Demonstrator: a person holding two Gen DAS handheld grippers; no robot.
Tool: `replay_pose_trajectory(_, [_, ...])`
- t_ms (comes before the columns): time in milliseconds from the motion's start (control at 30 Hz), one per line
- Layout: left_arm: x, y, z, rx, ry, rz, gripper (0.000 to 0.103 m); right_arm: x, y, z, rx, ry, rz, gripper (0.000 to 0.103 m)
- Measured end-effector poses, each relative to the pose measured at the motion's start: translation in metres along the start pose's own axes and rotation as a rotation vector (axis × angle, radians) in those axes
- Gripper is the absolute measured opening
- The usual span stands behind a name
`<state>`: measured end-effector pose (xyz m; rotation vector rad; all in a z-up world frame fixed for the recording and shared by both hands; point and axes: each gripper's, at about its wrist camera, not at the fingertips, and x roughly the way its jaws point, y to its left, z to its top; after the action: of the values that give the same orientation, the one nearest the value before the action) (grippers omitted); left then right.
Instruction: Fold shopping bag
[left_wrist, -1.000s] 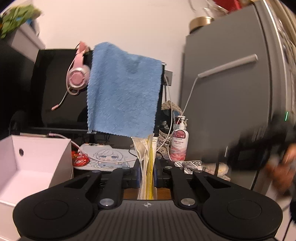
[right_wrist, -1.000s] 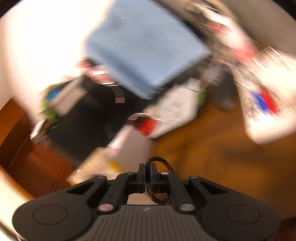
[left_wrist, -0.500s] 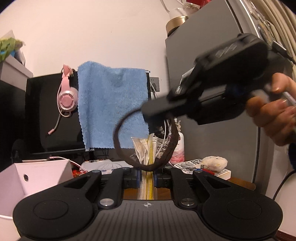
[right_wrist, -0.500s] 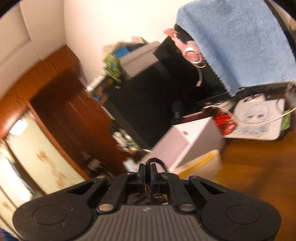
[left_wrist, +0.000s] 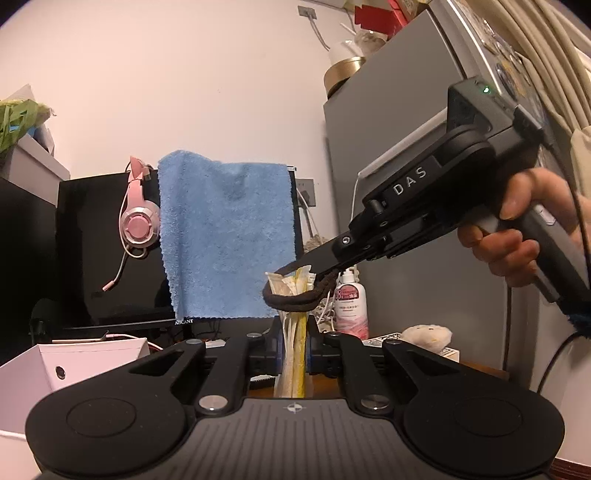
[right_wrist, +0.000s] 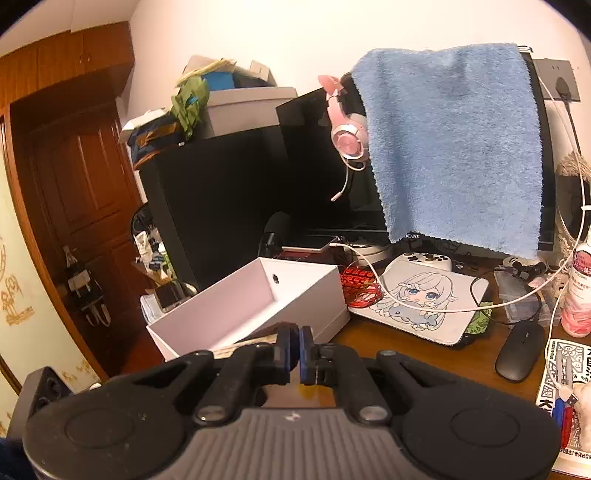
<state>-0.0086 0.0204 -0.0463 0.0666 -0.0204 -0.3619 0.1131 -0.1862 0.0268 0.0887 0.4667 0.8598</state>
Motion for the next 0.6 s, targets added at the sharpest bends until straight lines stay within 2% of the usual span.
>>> replay_pose_trajectory(233, [-0.005, -0.003, -0.002, 0.011, -0.022, -0.018, 0.008, 0.0, -0.02, -0.001, 0.063, 0.0, 0.025, 0.003])
replay_pose_trajectory(467, [-0.009, -0.005, -0.001, 0.0, -0.053, -0.053, 0.008, 0.012, -0.053, -0.008, 0.238, 0.032, 0.117, 0.003])
replay_pose_trajectory(533, [-0.007, -0.001, -0.001, -0.02, -0.042, -0.058, 0.008, 0.018, -0.064, -0.013, 0.308, 0.055, 0.164, 0.003])
replay_pose_trajectory(600, [-0.005, 0.009, 0.001, -0.093, -0.026, -0.073, 0.009, 0.024, -0.077, -0.019, 0.393, 0.063, 0.214, 0.004])
